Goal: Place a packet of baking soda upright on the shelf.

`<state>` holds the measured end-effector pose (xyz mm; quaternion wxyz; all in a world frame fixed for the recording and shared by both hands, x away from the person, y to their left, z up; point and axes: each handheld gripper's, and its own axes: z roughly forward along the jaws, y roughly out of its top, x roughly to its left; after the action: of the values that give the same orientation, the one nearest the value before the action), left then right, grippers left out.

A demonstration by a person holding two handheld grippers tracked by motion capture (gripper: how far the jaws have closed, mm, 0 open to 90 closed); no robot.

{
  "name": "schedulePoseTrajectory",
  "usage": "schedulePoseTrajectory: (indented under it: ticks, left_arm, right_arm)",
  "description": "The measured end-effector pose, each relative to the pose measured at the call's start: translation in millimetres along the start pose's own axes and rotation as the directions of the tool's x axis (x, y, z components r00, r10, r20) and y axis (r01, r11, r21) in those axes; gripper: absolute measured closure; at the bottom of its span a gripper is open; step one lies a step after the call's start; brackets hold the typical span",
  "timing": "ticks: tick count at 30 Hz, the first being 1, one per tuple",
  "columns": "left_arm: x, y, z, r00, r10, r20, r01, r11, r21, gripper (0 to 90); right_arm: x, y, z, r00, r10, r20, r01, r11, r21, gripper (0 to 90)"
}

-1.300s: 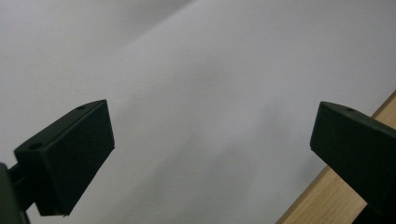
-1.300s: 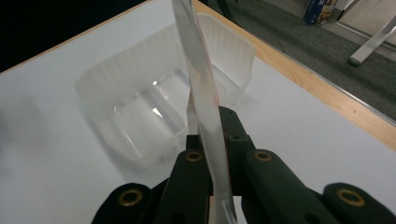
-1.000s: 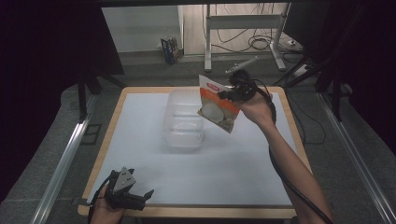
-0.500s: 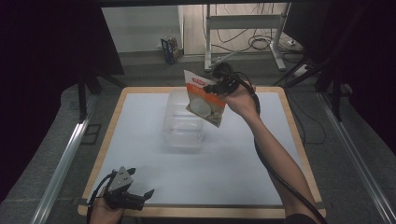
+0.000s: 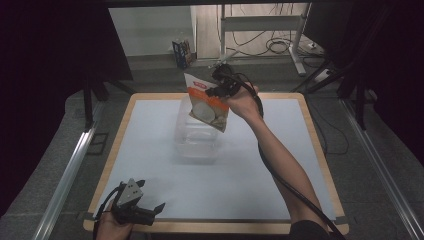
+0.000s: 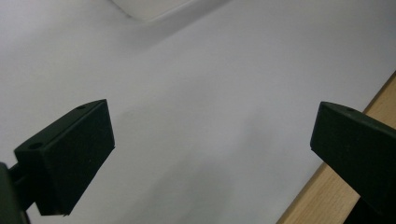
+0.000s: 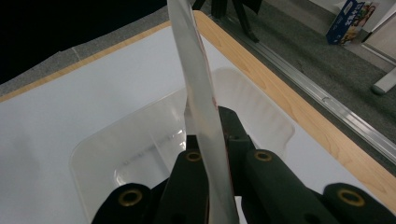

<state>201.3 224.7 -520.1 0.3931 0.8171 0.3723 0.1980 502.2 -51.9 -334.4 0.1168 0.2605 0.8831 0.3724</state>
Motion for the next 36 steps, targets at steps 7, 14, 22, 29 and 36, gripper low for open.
schedulePoseTrajectory:
  ticks: [7,14,22,29,36]
  left_arm:
    - [-1.8,0.2,0.7,0.9991,0.021,-0.038,-0.02,0.9996,0.021,0.0]
    - [-1.6,0.0,1.1,0.9987,0.015,-0.048,-0.014,0.9996,0.026,0.0]
    - [-0.5,-0.2,1.3,0.9989,0.0,-0.048,0.002,0.9997,0.024,0.0]
    - [-0.4,0.0,1.6,0.9986,-0.002,-0.052,0.004,0.9995,0.03,0.0]
    - [0.3,0.2,2.0,0.9983,-0.016,-0.056,0.018,0.9993,0.034,0.0]
  right_arm:
    - [-1.2,8.7,22.2,1.0,-0.007,-0.005,0.007,1.0,0.001,88.8]
    - [2.5,9.7,42.9,0.9995,-0.004,-0.032,0.004,1.0,0.006,88.8]
    - [4.1,-4.5,70.5,0.9992,-0.001,-0.041,0.003,0.999,0.047,88.7]
    - [2.9,-20.9,82.7,0.998,0.009,-0.062,-0.007,1.0,0.028,88.5]
    - [-6.2,-32.0,79.6,0.9958,0.05,-0.076,-0.047,0.998,0.037,88.3]
